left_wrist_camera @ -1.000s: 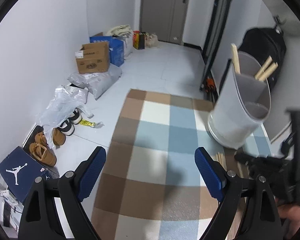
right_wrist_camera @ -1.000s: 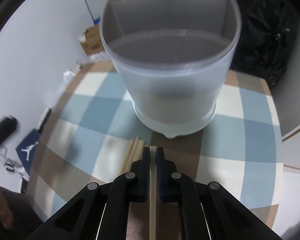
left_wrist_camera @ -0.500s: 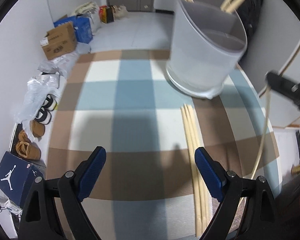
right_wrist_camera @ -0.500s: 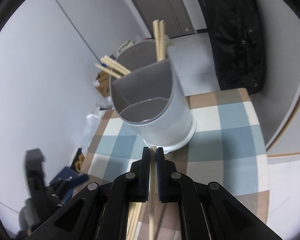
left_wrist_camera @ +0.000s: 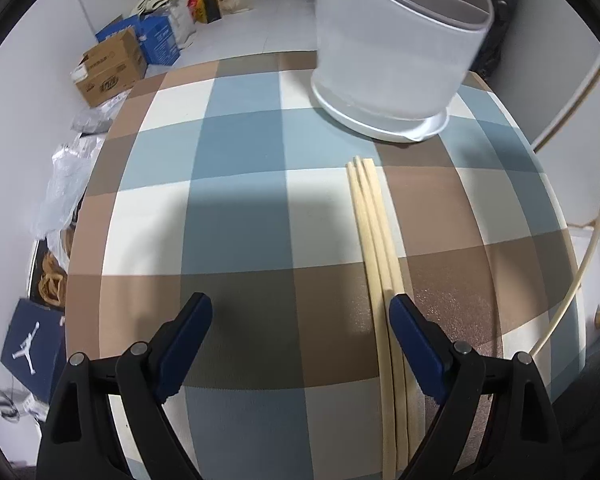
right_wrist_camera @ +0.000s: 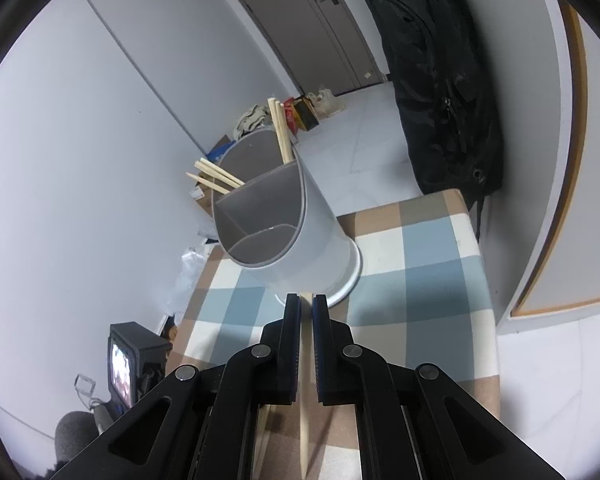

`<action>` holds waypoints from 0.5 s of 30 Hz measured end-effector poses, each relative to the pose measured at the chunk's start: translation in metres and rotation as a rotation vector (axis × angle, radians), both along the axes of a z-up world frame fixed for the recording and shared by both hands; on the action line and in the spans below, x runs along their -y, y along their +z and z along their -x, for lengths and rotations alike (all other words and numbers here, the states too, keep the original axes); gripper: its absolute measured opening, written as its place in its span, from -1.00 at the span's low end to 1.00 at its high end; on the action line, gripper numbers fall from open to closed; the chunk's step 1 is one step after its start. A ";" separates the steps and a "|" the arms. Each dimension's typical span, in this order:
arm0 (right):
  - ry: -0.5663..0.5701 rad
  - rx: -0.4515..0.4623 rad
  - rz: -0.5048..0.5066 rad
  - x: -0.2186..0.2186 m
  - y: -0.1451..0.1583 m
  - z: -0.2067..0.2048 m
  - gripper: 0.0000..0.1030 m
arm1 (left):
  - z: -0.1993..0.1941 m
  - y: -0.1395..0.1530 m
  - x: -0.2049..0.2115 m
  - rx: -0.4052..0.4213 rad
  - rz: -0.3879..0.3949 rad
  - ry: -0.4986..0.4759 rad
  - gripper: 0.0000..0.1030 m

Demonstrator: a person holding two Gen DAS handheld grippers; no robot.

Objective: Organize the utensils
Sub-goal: 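Lift the stick with the right gripper while the left gripper approaches the bundle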

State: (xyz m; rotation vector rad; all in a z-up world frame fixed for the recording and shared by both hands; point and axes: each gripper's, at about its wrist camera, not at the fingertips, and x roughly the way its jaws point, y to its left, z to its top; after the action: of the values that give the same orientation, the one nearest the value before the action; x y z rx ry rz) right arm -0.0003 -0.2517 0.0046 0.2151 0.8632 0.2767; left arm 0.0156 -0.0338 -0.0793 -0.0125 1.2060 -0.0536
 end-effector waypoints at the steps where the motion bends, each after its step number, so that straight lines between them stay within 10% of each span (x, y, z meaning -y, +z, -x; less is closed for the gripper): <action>1: 0.002 0.005 0.000 0.000 0.001 0.000 -0.90 | 0.001 -0.001 -0.001 -0.007 0.007 0.009 0.69; 15: 0.006 0.004 -0.027 0.005 0.003 0.002 -0.90 | -0.005 -0.006 0.004 -0.006 -0.021 0.022 0.70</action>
State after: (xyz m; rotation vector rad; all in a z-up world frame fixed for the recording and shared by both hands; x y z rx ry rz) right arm -0.0027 -0.2566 0.0078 0.2367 0.8571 0.2947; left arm 0.0204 -0.0375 -0.0852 -0.0077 1.2125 -0.0218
